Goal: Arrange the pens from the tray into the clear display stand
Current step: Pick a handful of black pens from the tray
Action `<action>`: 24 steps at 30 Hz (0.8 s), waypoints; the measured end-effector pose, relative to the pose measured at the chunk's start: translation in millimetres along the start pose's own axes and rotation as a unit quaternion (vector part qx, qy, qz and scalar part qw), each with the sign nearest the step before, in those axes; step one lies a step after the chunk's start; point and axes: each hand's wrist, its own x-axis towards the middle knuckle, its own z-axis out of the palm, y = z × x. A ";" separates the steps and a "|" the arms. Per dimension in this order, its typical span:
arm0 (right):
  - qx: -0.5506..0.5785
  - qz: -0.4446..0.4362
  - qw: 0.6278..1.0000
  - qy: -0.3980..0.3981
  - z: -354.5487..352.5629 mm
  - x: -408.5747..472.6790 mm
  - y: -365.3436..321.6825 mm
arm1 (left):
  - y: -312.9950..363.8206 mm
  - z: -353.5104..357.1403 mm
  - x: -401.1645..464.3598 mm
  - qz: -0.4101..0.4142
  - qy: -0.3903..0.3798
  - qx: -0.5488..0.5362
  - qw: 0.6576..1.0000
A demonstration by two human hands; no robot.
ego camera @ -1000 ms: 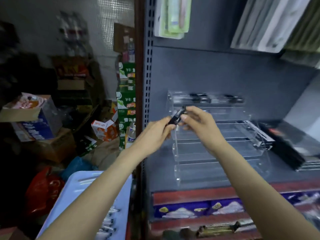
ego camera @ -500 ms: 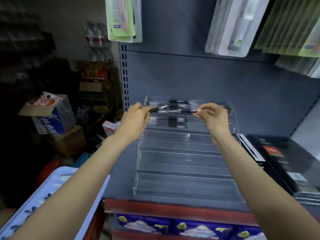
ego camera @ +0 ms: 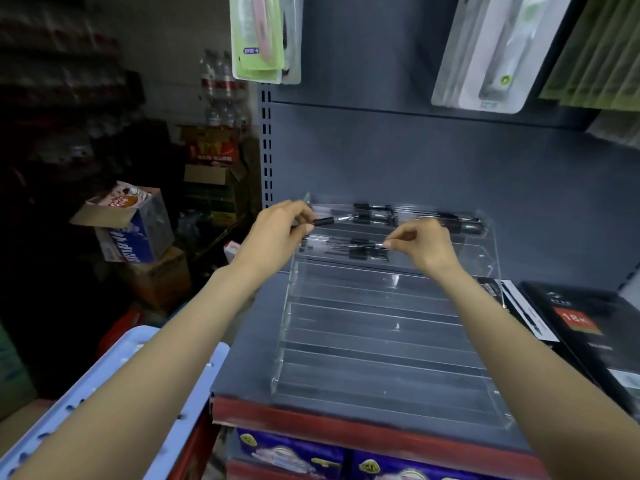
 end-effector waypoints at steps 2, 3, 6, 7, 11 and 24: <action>0.043 0.022 0.999 0.002 -2.9 0.7 1.9 | -1.1 -1.5 1.2 0.001 -0.005 0.003 1.000; 0.073 0.034 0.997 0.007 -3.8 1.0 2.8 | -1.7 -2.1 2.0 0.002 -0.008 0.004 1.000; 0.093 0.049 0.994 0.007 -3.2 4.2 2.4 | -3.5 -2.7 4.5 0.002 -0.013 0.003 1.000; 0.077 0.051 0.996 -0.001 -1.7 5.7 0.6 | -3.8 -2.3 5.4 0.004 -0.014 0.002 1.000; 0.032 0.059 0.997 -0.036 4.6 12.1 -7.3 | -2.3 0.6 7.7 0.014 -0.022 0.002 1.000; 0.090 0.010 0.994 -0.061 -22.9 18.6 -6.0 | 2.4 7.4 14.0 0.039 -0.071 -0.003 0.997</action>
